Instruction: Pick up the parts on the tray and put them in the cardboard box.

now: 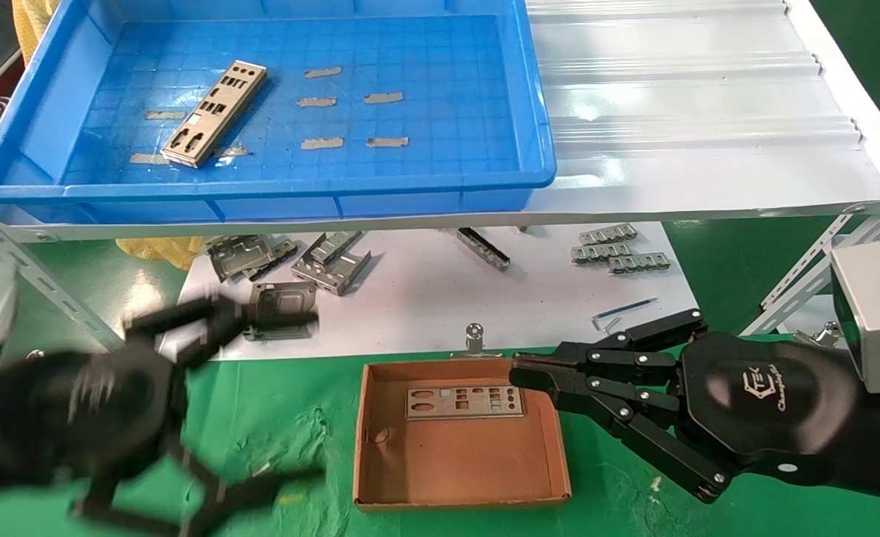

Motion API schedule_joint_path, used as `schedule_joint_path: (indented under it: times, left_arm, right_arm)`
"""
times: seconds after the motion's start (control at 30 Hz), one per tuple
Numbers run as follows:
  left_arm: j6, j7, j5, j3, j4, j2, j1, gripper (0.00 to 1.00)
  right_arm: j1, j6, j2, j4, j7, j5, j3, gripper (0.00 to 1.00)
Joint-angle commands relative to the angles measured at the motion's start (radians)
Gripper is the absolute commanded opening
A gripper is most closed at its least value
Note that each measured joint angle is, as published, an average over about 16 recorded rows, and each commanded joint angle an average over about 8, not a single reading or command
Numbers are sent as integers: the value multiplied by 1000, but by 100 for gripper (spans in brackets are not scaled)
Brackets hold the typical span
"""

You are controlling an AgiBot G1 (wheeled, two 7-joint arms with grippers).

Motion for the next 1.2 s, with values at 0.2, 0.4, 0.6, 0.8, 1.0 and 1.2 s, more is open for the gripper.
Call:
schedule_joint_path:
  times: [0.2, 0.4, 0.6, 0.8, 1.0, 1.2]
  left_arm:
    - [-81, -38, 126, 45, 130, 88, -212, 100]
    - [-128, -13, 274, 114, 355, 200, -409, 100]
    - [-196, 53, 394, 160, 599, 281, -561, 100]
    - [-280, 93, 478, 193, 817, 336, -671, 100]
    - [-340, 126, 535, 222, 970, 377, -735, 100]
    - [-368, 151, 557, 234, 1070, 404, -768, 100]
  right_arm:
    - [0, 0, 0, 0, 0, 0, 0, 0]
    - [0, 0, 0, 0, 0, 0, 0, 0]
    - [0, 0, 0, 0, 0, 0, 0, 0]
    - [0, 0, 0, 0, 0, 0, 0, 0]
    - [0, 0, 0, 0, 0, 0, 0, 0]
    - [0, 0, 0, 0, 0, 0, 0, 27]
